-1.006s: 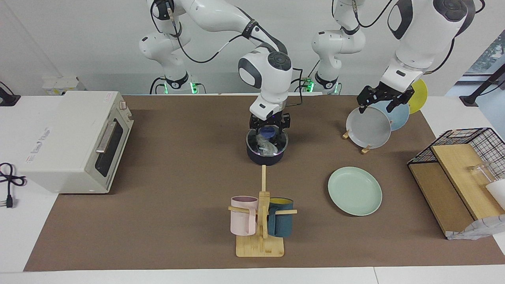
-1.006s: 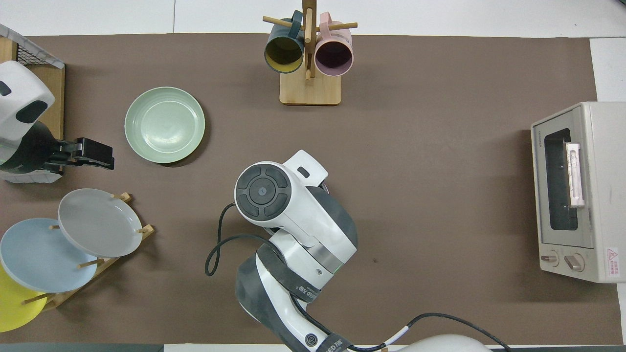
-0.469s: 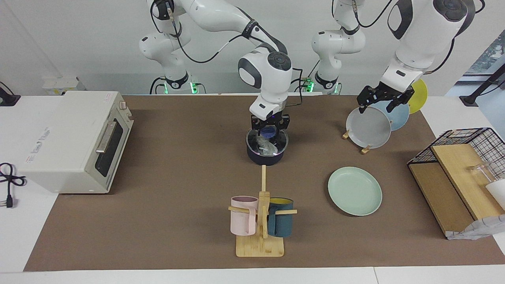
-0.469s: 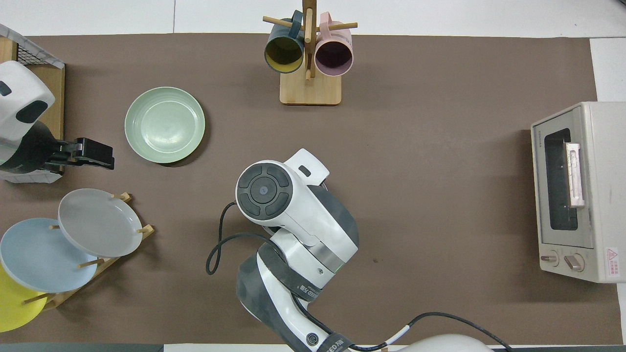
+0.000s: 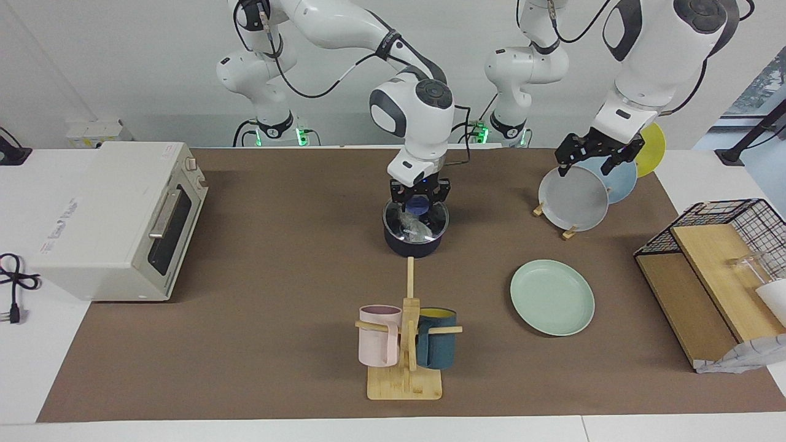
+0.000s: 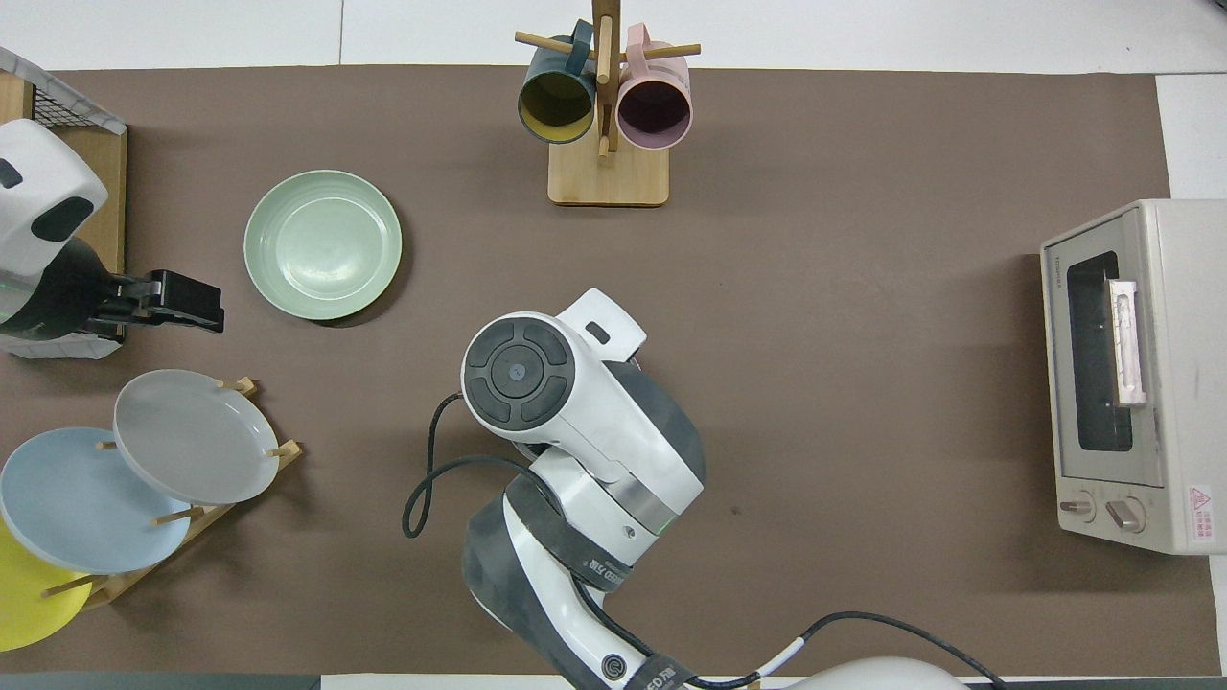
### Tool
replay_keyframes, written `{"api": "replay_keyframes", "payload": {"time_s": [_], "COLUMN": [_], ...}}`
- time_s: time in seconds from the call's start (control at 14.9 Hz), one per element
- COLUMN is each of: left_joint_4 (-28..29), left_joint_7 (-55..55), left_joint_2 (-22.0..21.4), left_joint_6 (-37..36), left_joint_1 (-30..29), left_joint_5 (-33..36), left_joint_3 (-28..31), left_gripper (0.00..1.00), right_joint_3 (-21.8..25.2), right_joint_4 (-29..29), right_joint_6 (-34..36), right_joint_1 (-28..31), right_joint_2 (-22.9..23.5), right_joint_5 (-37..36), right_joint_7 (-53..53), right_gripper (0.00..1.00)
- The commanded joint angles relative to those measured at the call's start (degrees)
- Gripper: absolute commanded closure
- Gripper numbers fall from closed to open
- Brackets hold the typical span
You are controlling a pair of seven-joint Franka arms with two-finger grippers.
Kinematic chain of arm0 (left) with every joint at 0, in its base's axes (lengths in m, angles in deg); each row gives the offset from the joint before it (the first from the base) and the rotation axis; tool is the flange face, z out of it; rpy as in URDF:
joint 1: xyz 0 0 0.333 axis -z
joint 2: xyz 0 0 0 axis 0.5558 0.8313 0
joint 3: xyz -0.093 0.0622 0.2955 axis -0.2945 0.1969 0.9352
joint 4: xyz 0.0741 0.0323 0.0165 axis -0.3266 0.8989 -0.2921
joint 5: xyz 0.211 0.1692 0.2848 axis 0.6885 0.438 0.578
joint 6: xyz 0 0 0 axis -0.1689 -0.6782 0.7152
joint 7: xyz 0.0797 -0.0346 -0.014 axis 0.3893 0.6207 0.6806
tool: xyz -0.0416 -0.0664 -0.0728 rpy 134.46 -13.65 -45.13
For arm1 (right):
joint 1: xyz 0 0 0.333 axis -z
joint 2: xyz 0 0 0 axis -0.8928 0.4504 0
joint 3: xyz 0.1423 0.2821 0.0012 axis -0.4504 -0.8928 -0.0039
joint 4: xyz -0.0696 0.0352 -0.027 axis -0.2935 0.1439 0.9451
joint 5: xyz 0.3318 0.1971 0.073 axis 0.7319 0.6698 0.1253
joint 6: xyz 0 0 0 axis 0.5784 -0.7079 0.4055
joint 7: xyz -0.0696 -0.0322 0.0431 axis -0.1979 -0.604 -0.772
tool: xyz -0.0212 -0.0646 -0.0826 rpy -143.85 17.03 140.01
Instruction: Transfer vermicelli from pot to plate
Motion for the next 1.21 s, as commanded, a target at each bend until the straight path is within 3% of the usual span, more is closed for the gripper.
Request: {"api": "replay_keyframes", "payload": {"time_s": [0.0, 0.27, 0.8, 0.94, 1.14], "left_joint_4": [0.8, 0.7, 1.0, 2.3, 8.4], "left_joint_7": [0.4, 0.6, 0.8, 7.3, 22.7], "left_joint_2": [-1.1, -1.0, -1.1, -1.0, -0.2], "left_joint_6": [0.6, 0.8, 1.4, 1.9, 10.3], "left_joint_1": [0.4, 0.4, 1.3, 6.1, 18.1], "left_joint_5": [1.2, 1.2, 0.9, -1.2, -2.0], "left_joint_3": [0.2, 0.2, -0.4, -0.5, -0.5], "left_gripper": [0.0, 0.0, 0.0, 0.0, 0.0], "right_joint_3": [-0.4, -0.3, -0.4, -0.4, -0.4], "right_joint_4": [-2.5, -3.1, -1.9, -0.1, 4.0], "right_joint_6": [2.5, 5.3, 8.8, 8.7, 7.4], "right_joint_1": [0.7, 2.9, 15.4, 19.0, 24.0], "right_joint_2": [-0.9, -2.5, -4.0, -4.4, -5.7], "right_joint_5": [-0.6, -0.2, 0.3, 0.3, 0.3], "right_joint_7": [-0.3, -4.4, -24.5, -30.0, -37.5], "right_gripper": [0.46, 0.46, 0.46, 0.46, 0.46]}}
